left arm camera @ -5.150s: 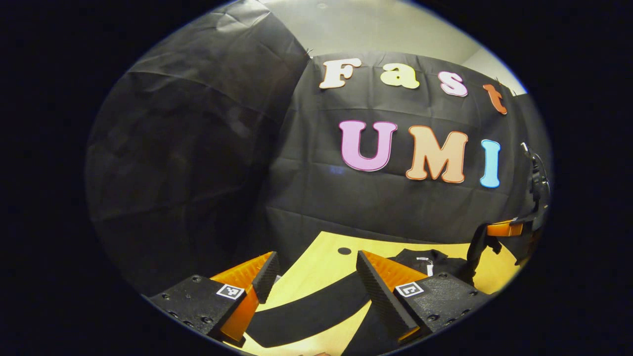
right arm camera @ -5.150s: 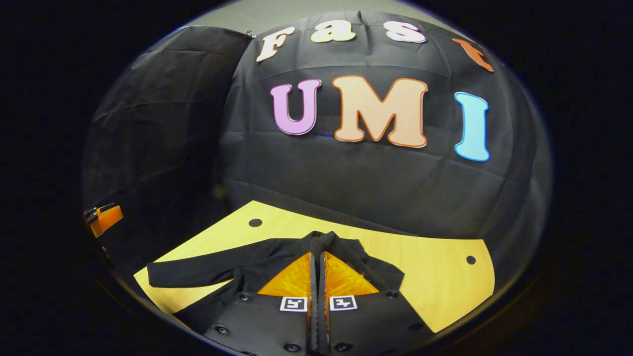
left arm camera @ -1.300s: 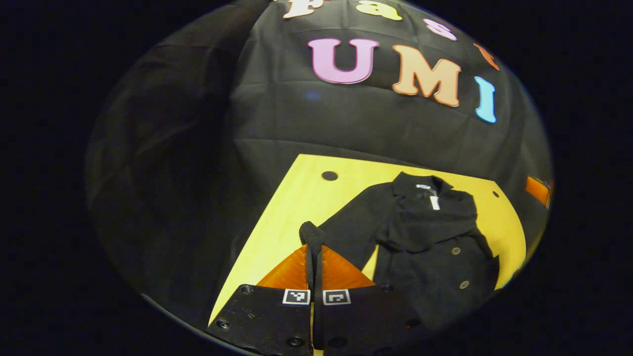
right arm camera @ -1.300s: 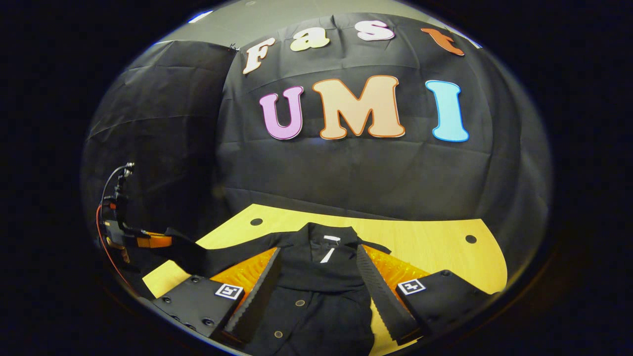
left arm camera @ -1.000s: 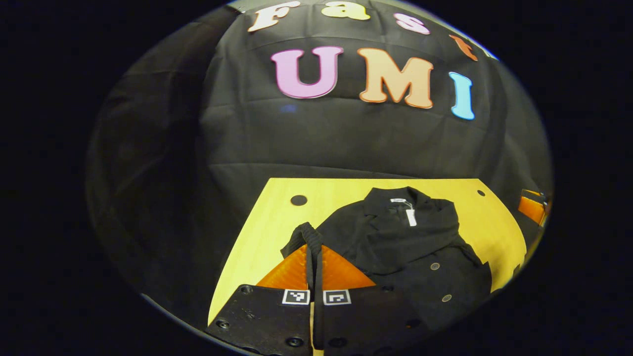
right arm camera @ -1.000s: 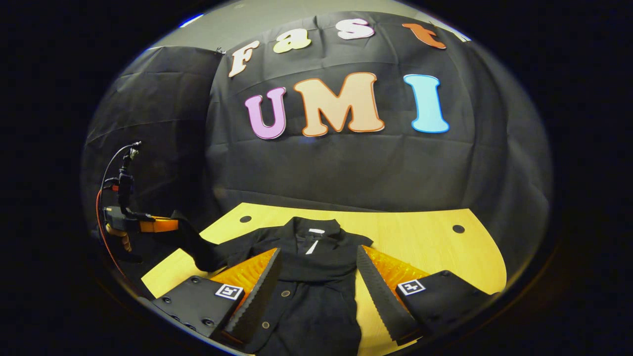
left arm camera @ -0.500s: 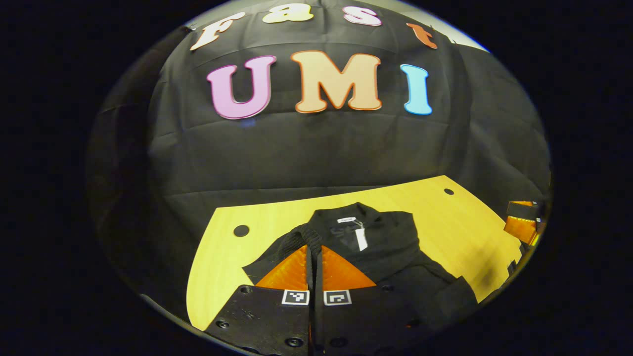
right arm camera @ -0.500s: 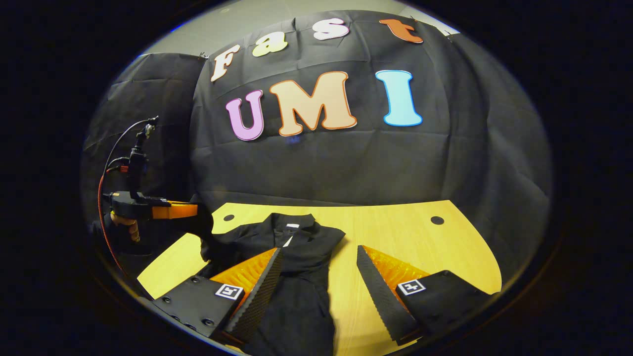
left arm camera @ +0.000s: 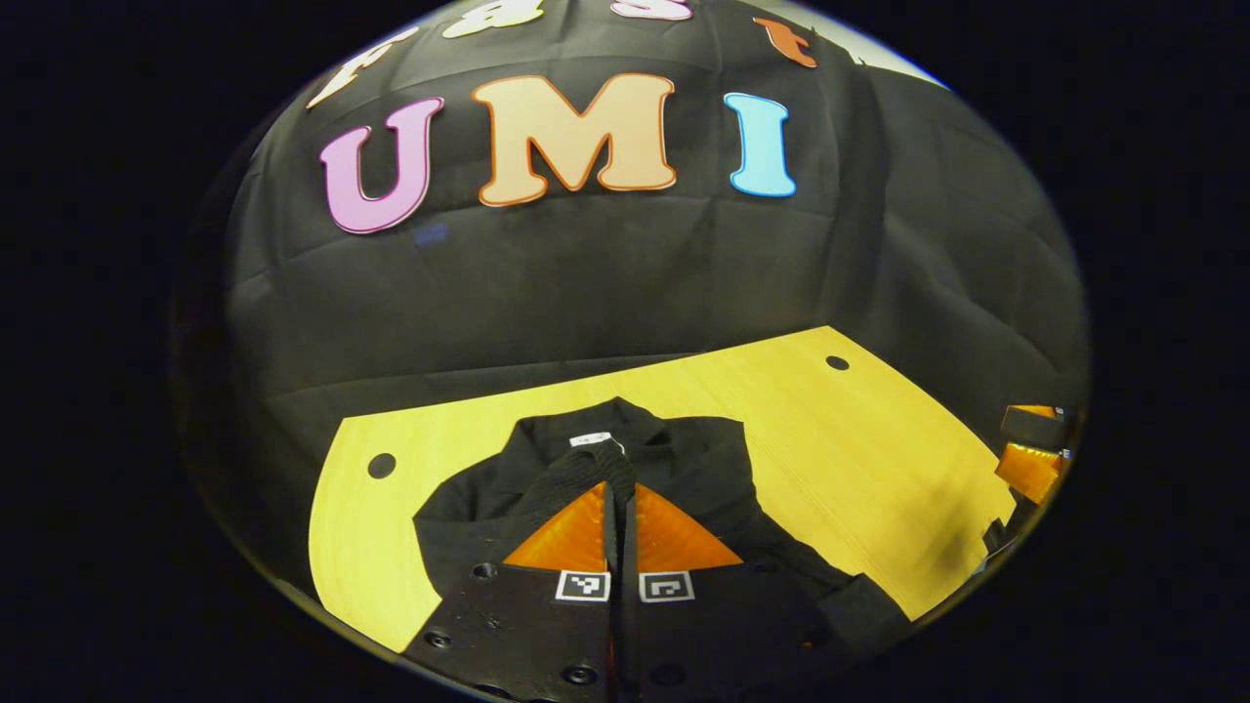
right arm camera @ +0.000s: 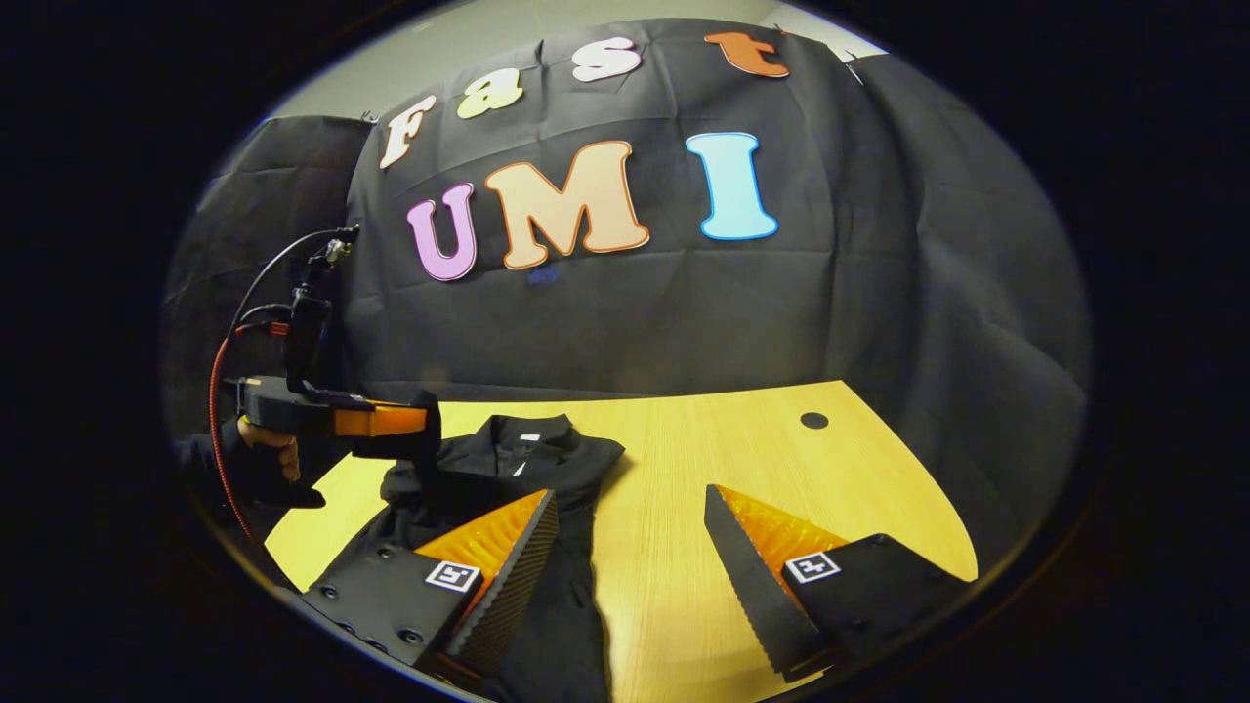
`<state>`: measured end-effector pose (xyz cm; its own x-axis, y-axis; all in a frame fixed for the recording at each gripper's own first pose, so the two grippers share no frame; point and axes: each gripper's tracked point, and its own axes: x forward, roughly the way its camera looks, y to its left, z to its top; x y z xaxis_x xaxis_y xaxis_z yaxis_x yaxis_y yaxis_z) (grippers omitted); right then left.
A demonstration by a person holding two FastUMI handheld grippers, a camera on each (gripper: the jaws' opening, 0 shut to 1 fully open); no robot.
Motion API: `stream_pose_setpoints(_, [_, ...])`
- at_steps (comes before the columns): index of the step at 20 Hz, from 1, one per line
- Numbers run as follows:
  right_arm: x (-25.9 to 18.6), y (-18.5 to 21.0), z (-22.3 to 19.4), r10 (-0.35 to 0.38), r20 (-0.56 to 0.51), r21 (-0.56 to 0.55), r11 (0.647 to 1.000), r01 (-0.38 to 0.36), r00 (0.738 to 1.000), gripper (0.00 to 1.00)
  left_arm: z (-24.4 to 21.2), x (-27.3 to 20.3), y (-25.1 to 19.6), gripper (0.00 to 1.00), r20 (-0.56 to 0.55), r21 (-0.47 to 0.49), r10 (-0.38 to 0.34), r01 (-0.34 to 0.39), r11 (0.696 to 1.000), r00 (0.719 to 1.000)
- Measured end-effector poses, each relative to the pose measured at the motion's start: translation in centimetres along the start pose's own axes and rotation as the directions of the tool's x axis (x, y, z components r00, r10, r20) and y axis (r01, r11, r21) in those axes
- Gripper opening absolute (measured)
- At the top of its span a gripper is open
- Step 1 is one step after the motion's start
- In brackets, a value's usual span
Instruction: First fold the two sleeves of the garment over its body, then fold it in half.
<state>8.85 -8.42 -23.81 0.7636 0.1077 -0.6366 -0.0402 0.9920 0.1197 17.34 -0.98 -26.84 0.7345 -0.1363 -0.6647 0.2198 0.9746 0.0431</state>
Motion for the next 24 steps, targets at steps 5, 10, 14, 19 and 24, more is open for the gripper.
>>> stream_pose_setpoints(5, [-0.6,-1.1,-0.8,-0.013,-0.006,0.016,1.0,0.013,1.0,0.97,-0.4,1.9,-2.2,0.0,-0.023,0.01,-0.026,0.026,1.0,0.999])
stream_pose_setpoints(10, [-0.8,-1.9,-1.5,-0.021,-0.022,0.023,1.0,0.021,1.0,0.97,-0.3,6.7,-4.1,0.02,-0.038,0.024,-0.002,0.003,1.0,0.999])
stream_pose_setpoints(14, [-1.0,-1.8,-1.1,-0.011,-0.004,0.011,1.0,0.011,1.0,0.97,2.4,5.1,-5.0,0.92,0.069,0.024,0.0,-0.001,1.0,0.998])
stream_pose_setpoints(19, [-1.2,-1.3,-1.2,0.056,0.009,0.006,0.998,-0.056,0.998,0.97,2.6,1.7,-3.6,0.93,0.106,-0.014,0.057,-0.055,0.998,0.993])
stream_pose_setpoints(24, [-2.2,0.0,-0.8,0.112,0.001,-0.06,0.992,-0.111,0.994,0.97,2.0,-3.1,-1.0,0.94,0.157,-0.048,0.137,-0.131,0.99,0.978])
